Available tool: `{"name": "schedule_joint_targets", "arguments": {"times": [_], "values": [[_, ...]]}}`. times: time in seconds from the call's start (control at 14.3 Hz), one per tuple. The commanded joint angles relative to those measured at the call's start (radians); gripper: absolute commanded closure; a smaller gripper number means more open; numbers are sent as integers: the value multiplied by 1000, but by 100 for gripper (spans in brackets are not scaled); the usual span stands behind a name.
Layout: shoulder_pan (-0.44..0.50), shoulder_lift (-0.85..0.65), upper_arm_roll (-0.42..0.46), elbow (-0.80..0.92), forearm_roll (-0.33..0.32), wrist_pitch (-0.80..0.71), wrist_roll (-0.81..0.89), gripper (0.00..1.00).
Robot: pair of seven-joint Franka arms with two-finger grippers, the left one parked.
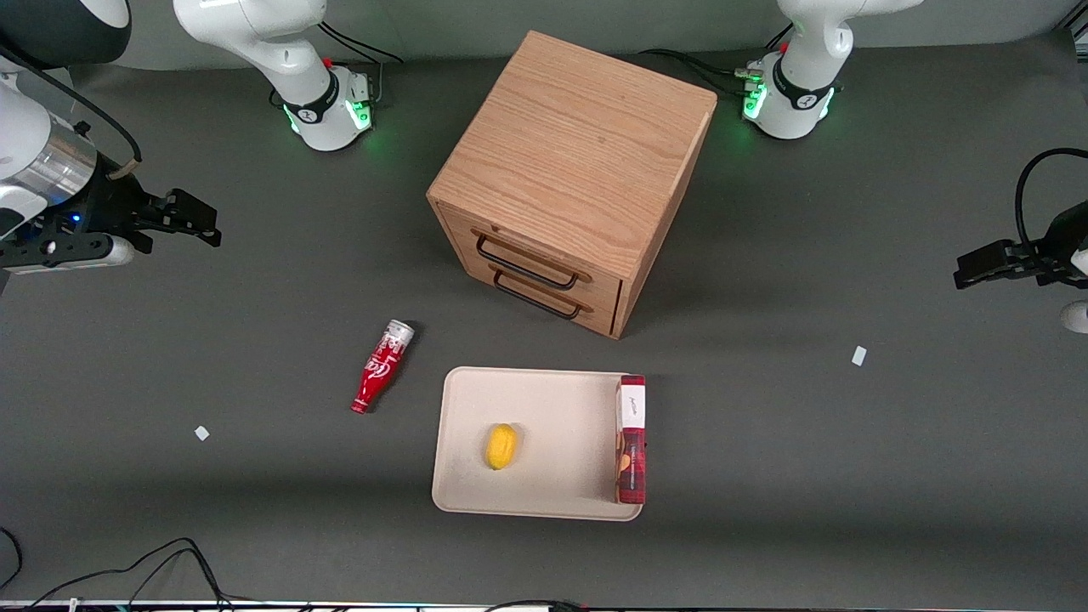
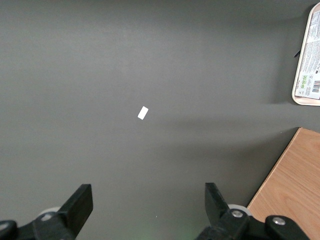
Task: Place coke bottle on tray
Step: 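Move the open right gripper toward the red Coca-Cola bottle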
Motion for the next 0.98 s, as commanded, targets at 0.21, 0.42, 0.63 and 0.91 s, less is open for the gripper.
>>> {"name": "schedule_joint_targets", "arguments": {"times": [0.21,0.42,0.63,0.91], "values": [[4,35,-11,46,15,-25,3,0],[21,96,0,37,27,-27,193,0],[20,183,17,27,102,34,266,0],[21,199,104,-156,96,337,467,0]]}}
